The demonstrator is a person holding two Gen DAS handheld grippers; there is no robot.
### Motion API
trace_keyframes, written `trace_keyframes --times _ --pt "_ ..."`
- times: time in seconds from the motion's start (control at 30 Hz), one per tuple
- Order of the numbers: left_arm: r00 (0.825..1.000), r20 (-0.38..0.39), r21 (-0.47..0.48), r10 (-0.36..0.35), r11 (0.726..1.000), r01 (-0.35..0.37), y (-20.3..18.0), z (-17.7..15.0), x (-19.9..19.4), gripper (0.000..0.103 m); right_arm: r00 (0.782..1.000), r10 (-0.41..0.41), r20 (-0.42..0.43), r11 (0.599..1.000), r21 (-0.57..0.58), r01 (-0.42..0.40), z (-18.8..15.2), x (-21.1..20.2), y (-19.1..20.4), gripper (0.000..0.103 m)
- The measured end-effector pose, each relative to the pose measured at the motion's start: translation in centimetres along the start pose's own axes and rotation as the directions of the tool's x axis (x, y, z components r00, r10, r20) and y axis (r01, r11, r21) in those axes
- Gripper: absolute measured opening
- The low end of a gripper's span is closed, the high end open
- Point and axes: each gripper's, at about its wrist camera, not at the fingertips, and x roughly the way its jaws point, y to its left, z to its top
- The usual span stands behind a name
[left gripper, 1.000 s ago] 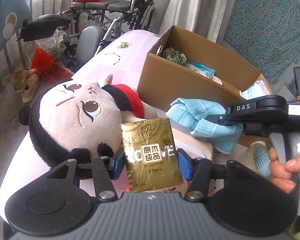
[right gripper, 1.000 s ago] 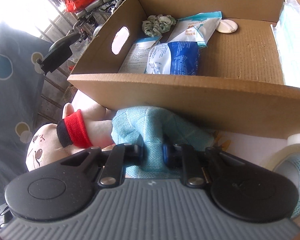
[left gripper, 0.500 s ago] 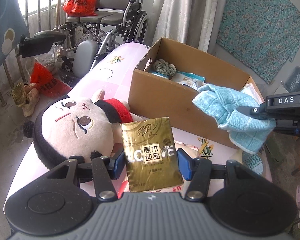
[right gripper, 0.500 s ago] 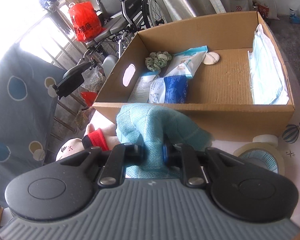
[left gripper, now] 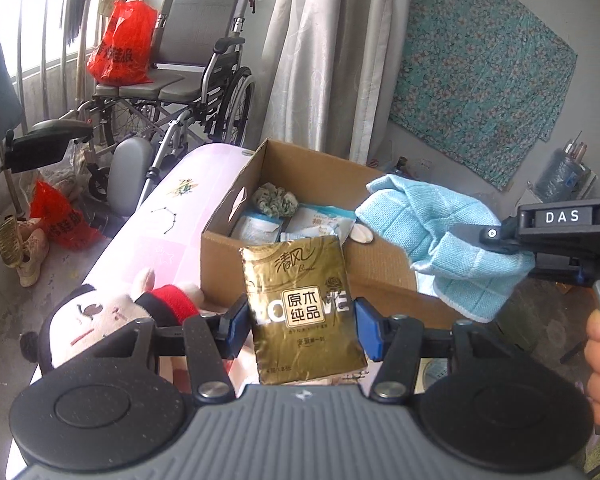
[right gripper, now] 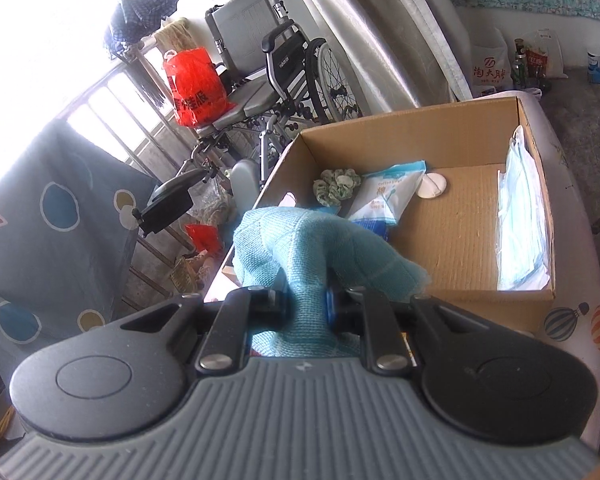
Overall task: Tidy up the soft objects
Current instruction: 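Carry the gold pack with the left tool while the right tool carries the towel over the box, then lower and release the gold pack in the box while the right tool releases the towel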
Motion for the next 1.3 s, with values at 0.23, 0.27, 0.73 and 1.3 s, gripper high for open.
trace_keyframes --times 0.23,0.27,0.73,1.3 --pt "0.996 0.002 0.016 -0.089 0.996 0.089 -3.3 5.6 3.9 0.055 1.0 -0.029 0.011 0.999 0.025 0.029 6.2 1.4 -2.9 0.014" --pt "0.995 -0.005 0.017 -0.102 0.995 0.102 -3.7 6.3 4.8 0.055 0.999 -0.041 0.007 0.999 0.027 0.041 7.1 1.9 -3.5 0.014" --pt "0.961 -0.238 -0.038 -0.142 0.99 0.137 -7.7 10.7 22.9 0.055 0.952 -0.247 -0.182 0.969 -0.024 0.246 16.7 18.8 -14.2 0.015" --pt "0.918 -0.389 -0.033 -0.07 0.998 0.062 -8.2 10.5 31.9 0.055 0.838 -0.441 -0.323 0.896 -0.216 0.389 15.4 31.9 -18.3 0.032"
